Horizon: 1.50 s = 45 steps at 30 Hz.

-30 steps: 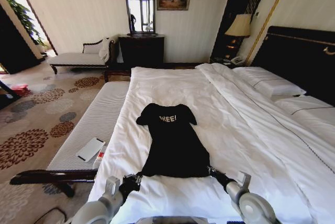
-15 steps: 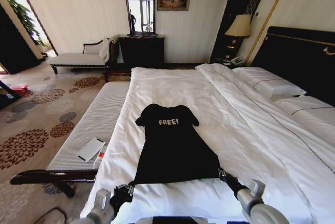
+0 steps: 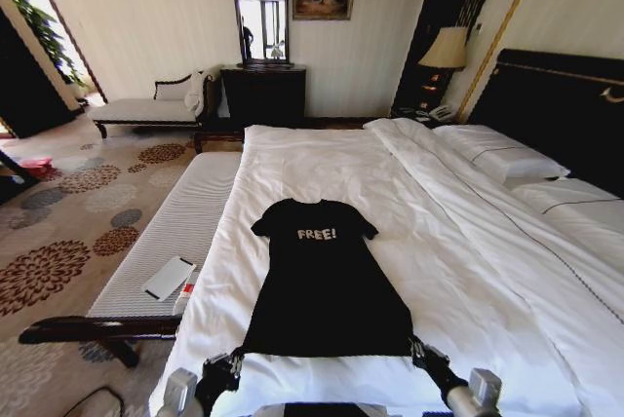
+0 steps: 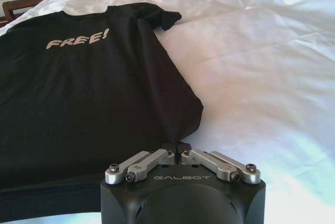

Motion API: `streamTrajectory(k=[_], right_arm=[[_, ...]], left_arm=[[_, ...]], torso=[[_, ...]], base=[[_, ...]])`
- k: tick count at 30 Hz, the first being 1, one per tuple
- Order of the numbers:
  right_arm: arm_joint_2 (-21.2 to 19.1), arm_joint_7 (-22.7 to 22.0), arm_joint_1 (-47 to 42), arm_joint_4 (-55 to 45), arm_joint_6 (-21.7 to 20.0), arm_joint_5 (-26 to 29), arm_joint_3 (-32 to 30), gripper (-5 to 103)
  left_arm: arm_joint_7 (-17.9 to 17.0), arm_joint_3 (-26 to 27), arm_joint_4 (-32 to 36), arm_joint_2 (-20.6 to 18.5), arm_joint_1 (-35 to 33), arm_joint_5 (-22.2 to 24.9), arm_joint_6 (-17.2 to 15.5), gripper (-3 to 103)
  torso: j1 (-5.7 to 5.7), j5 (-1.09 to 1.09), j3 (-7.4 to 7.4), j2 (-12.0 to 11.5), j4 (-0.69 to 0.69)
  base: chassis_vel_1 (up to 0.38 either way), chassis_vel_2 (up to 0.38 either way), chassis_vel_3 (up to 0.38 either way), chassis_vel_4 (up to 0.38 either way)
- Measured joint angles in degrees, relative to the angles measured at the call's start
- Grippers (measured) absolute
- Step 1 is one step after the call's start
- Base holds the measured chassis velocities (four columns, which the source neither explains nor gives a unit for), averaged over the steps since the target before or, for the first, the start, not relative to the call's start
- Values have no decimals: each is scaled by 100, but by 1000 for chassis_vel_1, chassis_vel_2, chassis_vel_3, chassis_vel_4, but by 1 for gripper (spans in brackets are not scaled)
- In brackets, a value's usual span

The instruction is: Fold the clothes on the bed.

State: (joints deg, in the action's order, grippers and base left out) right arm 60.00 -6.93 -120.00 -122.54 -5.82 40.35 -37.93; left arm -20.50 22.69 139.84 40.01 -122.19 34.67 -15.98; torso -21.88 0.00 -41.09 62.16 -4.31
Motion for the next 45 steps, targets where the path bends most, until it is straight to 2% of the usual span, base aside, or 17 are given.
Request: streamTrajectory(k=[8,21,23,25,28,30,33,34,35,36,37,38,39,41,43,44,45], right_arm=[[57,81,-258,-38,117,-165,-37,0],[91,90,-254,66,148,-278,43,0],[95,89,-261,76,148,-281,47,-2],[105,69,-278,91,148,-282,48,5],[113,45,-283,66,140,-276,50,17],[115,30,-282,39,130,-270,50,17],[95,23,-282,-32,115,-300,11,33],[84,25,-282,-34,117,-314,1,38],[74,26,-281,-36,120,-319,-10,44],[74,26,-281,-36,120,-319,-10,44],[68,26,-277,-37,122,-320,-20,44],[51,23,-257,-53,135,-320,-58,49],[45,21,-242,-61,144,-320,-81,54],[41,-11,-172,-83,158,-293,-149,65],[39,-37,-125,-92,159,-264,-182,65],[27,-71,12,-92,163,-244,-257,77],[11,-87,120,-66,180,-271,-311,77]], left_arm=[[72,16,-30,74,-383,-321,179,1],[33,-186,-214,131,-142,-385,122,1],[12,-212,-219,131,-135,-393,109,1],[-48,-236,-221,107,-87,-457,96,-2],[-77,-196,-179,30,-23,-438,66,9],[-86,-166,-151,1,-3,-418,43,14],[-119,-106,-70,-34,13,-382,-16,30],[-122,-105,-60,-27,7,-395,-20,30],[-126,-105,-53,-18,-2,-413,-21,35],[-126,-105,-53,-18,-2,-413,-21,35],[-131,-105,-46,-9,-10,-434,-21,41],[-137,-96,-34,20,-18,-485,-15,47],[-140,-91,-27,37,-11,-501,-8,47],[-159,-89,-15,101,72,-545,14,57],[-164,-95,-6,141,142,-566,19,62],[-184,-117,25,220,308,-564,16,68],[-194,-126,39,270,431,-536,5,74]], torso=[[0,0,-1,0,0],[-1,0,-1,0,1],[-1,0,0,-1,1],[0,0,-1,-1,0],[-1,1,-1,-1,-1],[0,1,-1,-1,-1],[-1,0,-1,-1,-1],[-1,0,-1,-1,-1],[-1,0,-1,-1,0],[-1,0,-1,-1,0],[-1,0,-1,-1,0],[0,1,-1,-1,0],[0,1,-1,0,0],[-1,1,-1,0,0],[-1,1,-1,0,0],[0,0,-1,0,0],[-1,0,-1,0,0]], base=[[0,0,0,0],[0,0,0,0],[0,0,0,0],[0,0,0,0],[0,0,0,0],[0,0,0,0],[0,0,0,0],[0,0,0,0],[0,0,0,0],[0,0,0,0],[0,0,0,0],[0,0,0,0],[0,0,0,0],[0,0,0,0],[0,0,0,0],[0,0,0,0],[0,0,0,0]])
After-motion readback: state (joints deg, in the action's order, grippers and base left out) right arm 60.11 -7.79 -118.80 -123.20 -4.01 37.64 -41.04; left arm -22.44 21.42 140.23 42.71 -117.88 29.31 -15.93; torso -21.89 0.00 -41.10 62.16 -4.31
